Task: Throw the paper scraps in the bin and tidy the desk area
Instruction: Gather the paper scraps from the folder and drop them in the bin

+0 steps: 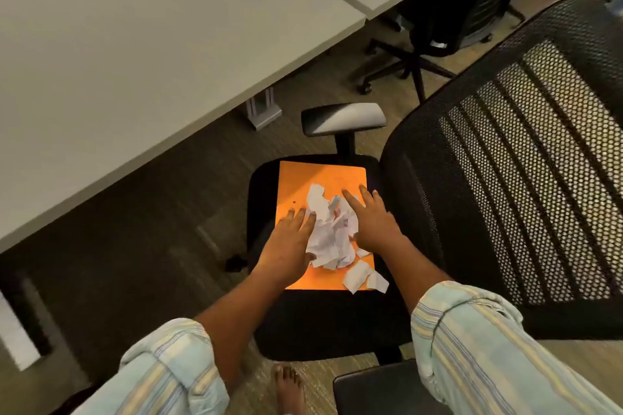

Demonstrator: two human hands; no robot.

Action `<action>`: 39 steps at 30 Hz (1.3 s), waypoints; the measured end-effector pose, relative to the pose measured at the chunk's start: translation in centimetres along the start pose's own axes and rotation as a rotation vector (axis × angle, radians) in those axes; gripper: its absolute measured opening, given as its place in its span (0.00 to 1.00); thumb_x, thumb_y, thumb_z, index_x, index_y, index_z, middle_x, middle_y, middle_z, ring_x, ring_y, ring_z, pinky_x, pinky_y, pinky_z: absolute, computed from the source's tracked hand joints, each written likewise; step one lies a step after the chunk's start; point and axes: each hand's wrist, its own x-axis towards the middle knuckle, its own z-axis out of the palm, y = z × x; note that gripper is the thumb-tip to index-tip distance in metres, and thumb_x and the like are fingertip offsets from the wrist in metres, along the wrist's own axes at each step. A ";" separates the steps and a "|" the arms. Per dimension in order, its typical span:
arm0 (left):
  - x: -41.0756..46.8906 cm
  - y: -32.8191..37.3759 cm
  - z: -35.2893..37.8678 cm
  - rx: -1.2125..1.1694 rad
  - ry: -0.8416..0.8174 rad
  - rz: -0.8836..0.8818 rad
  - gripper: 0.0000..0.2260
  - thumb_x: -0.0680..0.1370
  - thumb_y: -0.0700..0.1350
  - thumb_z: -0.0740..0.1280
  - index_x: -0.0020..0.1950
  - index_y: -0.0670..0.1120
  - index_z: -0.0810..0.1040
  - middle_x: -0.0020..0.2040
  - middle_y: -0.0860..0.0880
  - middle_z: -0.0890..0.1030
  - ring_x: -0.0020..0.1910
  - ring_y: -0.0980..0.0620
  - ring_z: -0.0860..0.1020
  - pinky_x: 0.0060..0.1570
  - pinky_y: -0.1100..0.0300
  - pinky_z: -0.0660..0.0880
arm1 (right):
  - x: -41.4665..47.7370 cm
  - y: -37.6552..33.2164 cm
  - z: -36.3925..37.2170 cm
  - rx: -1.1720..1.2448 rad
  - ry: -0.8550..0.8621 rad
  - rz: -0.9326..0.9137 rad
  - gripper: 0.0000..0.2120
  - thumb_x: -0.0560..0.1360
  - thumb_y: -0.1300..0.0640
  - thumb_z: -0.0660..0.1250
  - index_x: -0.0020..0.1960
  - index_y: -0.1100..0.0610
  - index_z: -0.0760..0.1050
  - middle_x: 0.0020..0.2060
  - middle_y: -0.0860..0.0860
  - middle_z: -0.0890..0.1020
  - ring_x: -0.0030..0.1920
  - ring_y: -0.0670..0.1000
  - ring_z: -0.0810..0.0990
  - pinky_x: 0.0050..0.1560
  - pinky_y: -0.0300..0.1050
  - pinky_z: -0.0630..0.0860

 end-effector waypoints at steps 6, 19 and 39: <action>2.6 0.3 5.6 0.067 -0.093 -0.024 0.42 0.74 0.53 0.70 0.78 0.51 0.45 0.79 0.44 0.52 0.75 0.40 0.59 0.71 0.45 0.62 | 2.3 2.6 3.0 -0.049 -0.116 0.028 0.53 0.70 0.59 0.74 0.74 0.37 0.36 0.77 0.49 0.38 0.76 0.61 0.39 0.67 0.69 0.64; 7.1 1.1 12.1 0.156 0.030 -0.100 0.44 0.71 0.53 0.72 0.76 0.49 0.46 0.76 0.40 0.58 0.68 0.37 0.66 0.59 0.43 0.69 | 7.7 4.3 7.2 -0.012 -0.141 0.010 0.61 0.65 0.56 0.79 0.72 0.37 0.31 0.76 0.51 0.33 0.74 0.68 0.38 0.67 0.63 0.67; 8.3 -0.7 12.1 -0.085 0.051 0.027 0.17 0.75 0.33 0.63 0.62 0.44 0.70 0.58 0.44 0.74 0.56 0.43 0.73 0.46 0.53 0.71 | 6.5 2.7 10.3 0.105 0.194 -0.042 0.11 0.76 0.69 0.57 0.53 0.64 0.76 0.52 0.62 0.76 0.56 0.62 0.72 0.54 0.55 0.71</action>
